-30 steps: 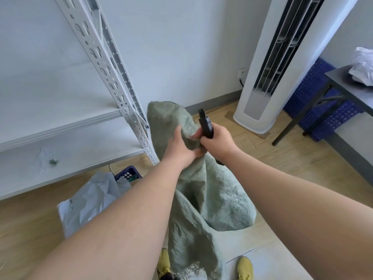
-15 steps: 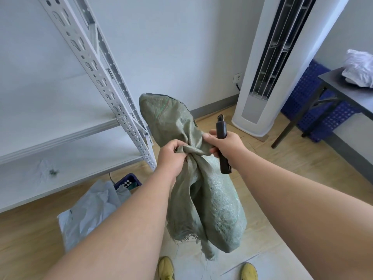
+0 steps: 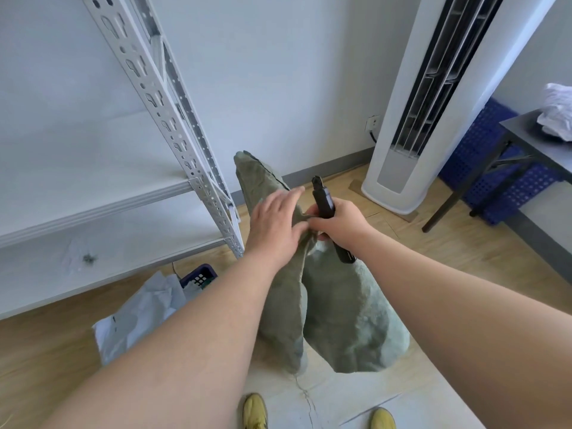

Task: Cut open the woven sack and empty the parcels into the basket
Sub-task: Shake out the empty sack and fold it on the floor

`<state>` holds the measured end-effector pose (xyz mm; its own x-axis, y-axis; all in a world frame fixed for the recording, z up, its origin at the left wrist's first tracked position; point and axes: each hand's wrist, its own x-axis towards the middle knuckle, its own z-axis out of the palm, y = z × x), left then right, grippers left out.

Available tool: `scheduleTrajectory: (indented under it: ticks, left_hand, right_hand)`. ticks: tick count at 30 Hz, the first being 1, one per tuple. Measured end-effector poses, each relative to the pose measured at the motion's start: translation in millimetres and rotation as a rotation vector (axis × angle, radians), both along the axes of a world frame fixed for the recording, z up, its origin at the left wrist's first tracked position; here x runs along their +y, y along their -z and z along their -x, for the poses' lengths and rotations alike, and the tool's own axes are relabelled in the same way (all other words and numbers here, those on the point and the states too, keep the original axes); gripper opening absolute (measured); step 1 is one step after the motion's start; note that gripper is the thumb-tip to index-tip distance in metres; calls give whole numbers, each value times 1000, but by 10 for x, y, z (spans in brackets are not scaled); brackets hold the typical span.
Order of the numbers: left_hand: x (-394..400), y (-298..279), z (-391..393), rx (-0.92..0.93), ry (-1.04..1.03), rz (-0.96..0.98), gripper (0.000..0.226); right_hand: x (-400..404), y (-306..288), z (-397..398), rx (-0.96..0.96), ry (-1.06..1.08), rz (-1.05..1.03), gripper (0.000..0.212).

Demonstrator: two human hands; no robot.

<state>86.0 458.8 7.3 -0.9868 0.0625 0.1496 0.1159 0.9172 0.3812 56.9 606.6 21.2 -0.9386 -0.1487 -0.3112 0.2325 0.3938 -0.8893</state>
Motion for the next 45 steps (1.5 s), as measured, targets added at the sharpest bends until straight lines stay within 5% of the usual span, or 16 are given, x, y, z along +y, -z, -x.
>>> scheduleTrajectory:
  ticks: [6, 11, 14, 18, 21, 24, 28, 32, 36, 41, 45]
  left_hand:
    - [-67, -194, 88, -77, 142, 335, 86]
    - [87, -353, 180, -151, 137, 514, 43]
    - [133, -415, 240, -125, -39, 429, 25]
    - [220, -457, 310, -131, -197, 391, 19]
    - [297, -471, 353, -101, -278, 381, 21]
    - [317, -496, 380, -52, -234, 495, 25]
    - [295, -477, 416, -181, -50, 779, 23]
    - [384, -384, 478, -191, -112, 614, 11]
    - [726, -169, 442, -513, 59, 593, 28]
    - [1013, -125, 453, -381, -240, 412, 28]
    - [1079, -172, 306, -479, -313, 476, 33]
  right_hand:
    - [129, -62, -73, -60, -69, 39, 20]
    - [267, -219, -146, -106, -32, 128, 25]
    - [440, -170, -177, -95, 155, 161, 24]
    - [611, -3, -290, -90, 107, -242, 37]
    - [670, 162, -391, -132, 105, -565, 26]
    - [816, 257, -417, -170, 219, -672, 9]
    - [1230, 212, -311, -92, 477, -686, 36]
    - [1526, 238, -292, -81, 469, -797, 28]
    - [1790, 323, -302, -148, 376, -798, 24]
    - [2140, 255, -145, -70, 289, -729, 19]
    - [2180, 156, 10, -70, 177, -690, 21]
